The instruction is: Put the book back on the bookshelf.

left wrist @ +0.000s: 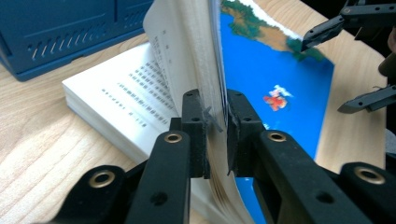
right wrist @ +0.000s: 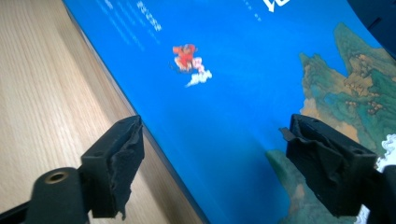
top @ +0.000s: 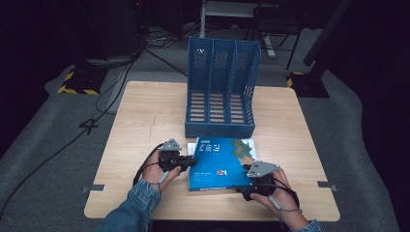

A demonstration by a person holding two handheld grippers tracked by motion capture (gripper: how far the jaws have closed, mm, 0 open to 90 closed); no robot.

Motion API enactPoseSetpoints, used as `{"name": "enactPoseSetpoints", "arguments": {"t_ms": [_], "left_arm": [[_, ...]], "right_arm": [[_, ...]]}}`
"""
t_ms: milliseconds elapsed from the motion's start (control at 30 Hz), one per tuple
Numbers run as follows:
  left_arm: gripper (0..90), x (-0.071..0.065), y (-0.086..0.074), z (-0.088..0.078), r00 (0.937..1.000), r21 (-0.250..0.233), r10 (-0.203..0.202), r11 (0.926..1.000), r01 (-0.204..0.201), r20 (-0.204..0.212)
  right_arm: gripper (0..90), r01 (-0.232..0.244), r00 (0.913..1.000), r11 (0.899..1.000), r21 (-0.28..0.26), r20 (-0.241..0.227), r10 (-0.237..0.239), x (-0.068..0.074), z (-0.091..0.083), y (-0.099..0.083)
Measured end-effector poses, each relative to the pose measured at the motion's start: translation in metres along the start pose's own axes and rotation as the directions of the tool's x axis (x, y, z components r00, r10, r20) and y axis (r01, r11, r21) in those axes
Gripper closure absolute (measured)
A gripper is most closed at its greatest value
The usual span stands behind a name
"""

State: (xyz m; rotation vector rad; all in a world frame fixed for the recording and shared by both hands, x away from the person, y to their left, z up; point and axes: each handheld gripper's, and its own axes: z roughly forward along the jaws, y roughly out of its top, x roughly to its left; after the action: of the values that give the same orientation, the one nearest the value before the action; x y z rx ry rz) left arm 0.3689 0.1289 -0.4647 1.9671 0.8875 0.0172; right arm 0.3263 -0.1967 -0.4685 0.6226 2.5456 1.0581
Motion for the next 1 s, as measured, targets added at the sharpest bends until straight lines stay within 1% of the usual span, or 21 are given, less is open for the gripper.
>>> {"name": "enactPoseSetpoints", "arguments": {"t_ms": [33,100,167,200,400,533,600,700,800,933,1000], "left_arm": [[80.6,-0.001,0.002,-0.001,1.0,0.001,-0.005,1.0,0.005,0.008],[81.3,-0.003,0.005,-0.003,0.9993,0.004,-0.032,0.9995,0.032,0.019],[81.5,-0.006,0.009,-0.005,0.9991,0.012,-0.036,0.9993,0.036,0.02],[81.7,-0.007,0.011,-0.005,0.9994,0.015,-0.03,0.9994,0.03,0.016],[82.1,-0.022,0.029,-0.01,0.9996,0.055,-0.025,0.9982,0.025,-0.013],[82.2,-0.027,0.04,-0.012,0.9988,0.09,-0.039,0.995,0.042,-0.029],[82.3,-0.029,0.044,-0.012,0.9983,0.109,-0.049,0.9927,0.052,-0.032],[82.4,-0.031,0.052,-0.013,0.9975,0.129,-0.06,0.9895,0.064,-0.038],[82.4,-0.033,0.059,-0.013,0.997,0.141,-0.067,0.9874,0.072,-0.038],[82.4,-0.035,0.064,-0.016,0.9975,0.134,-0.069,0.9884,0.071,-0.018],[82.5,-0.034,0.065,-0.016,0.9972,0.135,-0.074,0.988,0.074,-0.007]], "right_arm": [[18.8,-0.004,1.0,1.0,-0.008,0.001,0.004,0.001,-0.001,0.001],[18.8,-0.003,1.0,1.0,-0.026,-0.004,0.002,0.004,-0.002,0.005],[18.8,0.002,0.9999,0.999,-0.043,-0.014,-0.003,0.007,-0.003,0.01],[18.8,0.006,0.9999,0.998,-0.055,-0.015,-0.007,0.009,-0.003,0.012],[17.9,0.011,0.9993,0.995,-0.095,-0.036,-0.014,0.018,0.002,0.026],[16.7,0.019,0.999,0.992,-0.127,-0.038,-0.024,0.024,0.005,0.037],[16.5,0.026,0.999,0.99,-0.141,-0.031,-0.031,0.026,0.007,0.042],[16.2,0.024,0.9994,0.987,-0.161,-0.02,-0.028,0.029,0.01,0.046],[16.1,0.033,0.9992,0.986,-0.164,-0.018,-0.036,0.033,0.015,0.049],[16.0,0.057,0.9981,0.984,-0.171,-0.014,-0.06,0.039,0.021,0.051],[16.0,0.06,0.998,0.982,-0.177,-0.01,-0.062,0.042,0.025,0.051]]}}
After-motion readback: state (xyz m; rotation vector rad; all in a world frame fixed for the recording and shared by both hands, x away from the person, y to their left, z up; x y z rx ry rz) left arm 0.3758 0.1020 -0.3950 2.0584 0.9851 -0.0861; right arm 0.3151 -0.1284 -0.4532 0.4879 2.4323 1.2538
